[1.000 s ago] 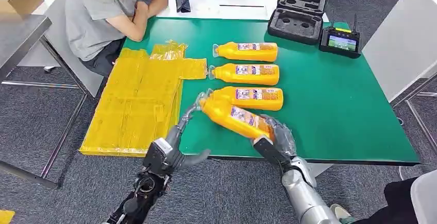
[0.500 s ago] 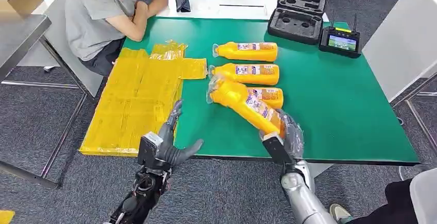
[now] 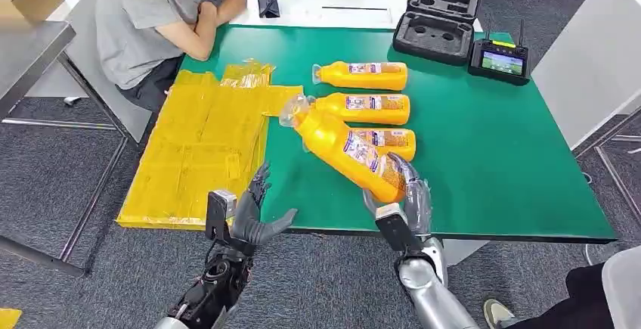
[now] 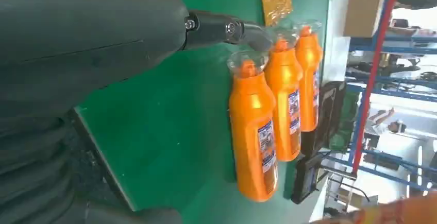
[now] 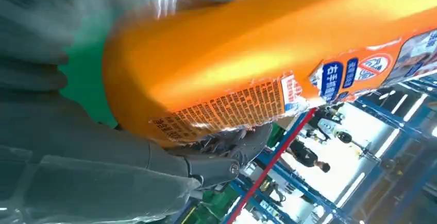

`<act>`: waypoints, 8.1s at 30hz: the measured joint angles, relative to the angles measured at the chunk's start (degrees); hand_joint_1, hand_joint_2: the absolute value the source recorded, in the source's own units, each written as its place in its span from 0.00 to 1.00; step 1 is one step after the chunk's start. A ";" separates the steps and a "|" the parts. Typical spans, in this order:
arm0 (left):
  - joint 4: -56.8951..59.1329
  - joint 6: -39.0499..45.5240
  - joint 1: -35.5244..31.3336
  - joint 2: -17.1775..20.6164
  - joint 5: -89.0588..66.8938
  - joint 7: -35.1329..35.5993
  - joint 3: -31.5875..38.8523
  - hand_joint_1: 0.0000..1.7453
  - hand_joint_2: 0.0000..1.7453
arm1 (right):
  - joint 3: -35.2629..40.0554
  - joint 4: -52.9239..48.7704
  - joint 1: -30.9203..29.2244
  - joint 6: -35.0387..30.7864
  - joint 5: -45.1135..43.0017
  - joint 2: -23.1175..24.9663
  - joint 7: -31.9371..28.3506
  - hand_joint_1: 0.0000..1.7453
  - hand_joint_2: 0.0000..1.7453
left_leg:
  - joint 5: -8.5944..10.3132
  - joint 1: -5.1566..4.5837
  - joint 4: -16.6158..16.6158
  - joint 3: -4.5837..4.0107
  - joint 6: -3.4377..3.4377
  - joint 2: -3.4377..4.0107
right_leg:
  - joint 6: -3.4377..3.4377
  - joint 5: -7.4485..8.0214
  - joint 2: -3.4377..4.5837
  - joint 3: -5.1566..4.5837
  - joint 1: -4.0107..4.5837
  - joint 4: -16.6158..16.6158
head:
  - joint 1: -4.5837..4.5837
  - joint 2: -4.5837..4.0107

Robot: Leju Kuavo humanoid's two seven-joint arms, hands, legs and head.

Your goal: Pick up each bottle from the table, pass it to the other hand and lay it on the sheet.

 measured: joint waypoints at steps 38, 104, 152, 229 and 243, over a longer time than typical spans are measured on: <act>1.20 -13.16 -0.85 -0.24 7.87 4.39 0.09 0.00 1.00 | 11.17 -3.23 0.93 -2.23 -4.61 -2.95 0.00 1.00 1.00 | 0.00 -0.01 0.00 -0.01 0.01 0.01 | 0.00 0.00 0.00 -0.01 -0.01 0.00 | -0.02 0.00; -11.33 -18.93 3.06 0.79 18.88 12.92 -2.97 0.00 1.00 | 12.28 -1.35 -0.67 1.84 -6.58 -0.96 0.00 1.00 1.00 | 0.01 0.00 0.00 -0.03 0.01 -0.01 | 0.00 0.00 0.00 -0.01 0.00 0.00 | 0.00 0.00; -11.41 -21.15 2.18 0.81 23.54 14.21 -4.81 0.00 1.00 | 15.52 0.24 -0.87 4.59 -9.44 0.68 0.00 1.00 1.00 | 0.01 0.00 0.00 -0.02 0.01 -0.01 | 0.00 0.00 0.00 -0.01 0.00 0.00 | -0.02 0.00; -12.68 -20.41 1.85 0.77 22.20 12.46 -5.71 1.00 1.00 | 15.30 0.00 -1.25 7.13 -8.89 1.84 -0.11 1.00 1.00 | 0.01 0.00 0.00 -0.02 0.01 0.00 | 0.00 0.00 0.00 -0.02 0.00 0.00 | -0.02 0.00; -12.72 -20.54 1.89 0.79 21.77 11.21 -5.64 1.00 1.00 | 15.30 2.78 -2.02 8.39 -8.28 2.41 -0.13 0.00 0.00 | 0.01 0.00 0.00 -0.02 0.01 0.00 | 0.00 0.00 0.00 -0.02 0.00 0.00 | -0.02 0.00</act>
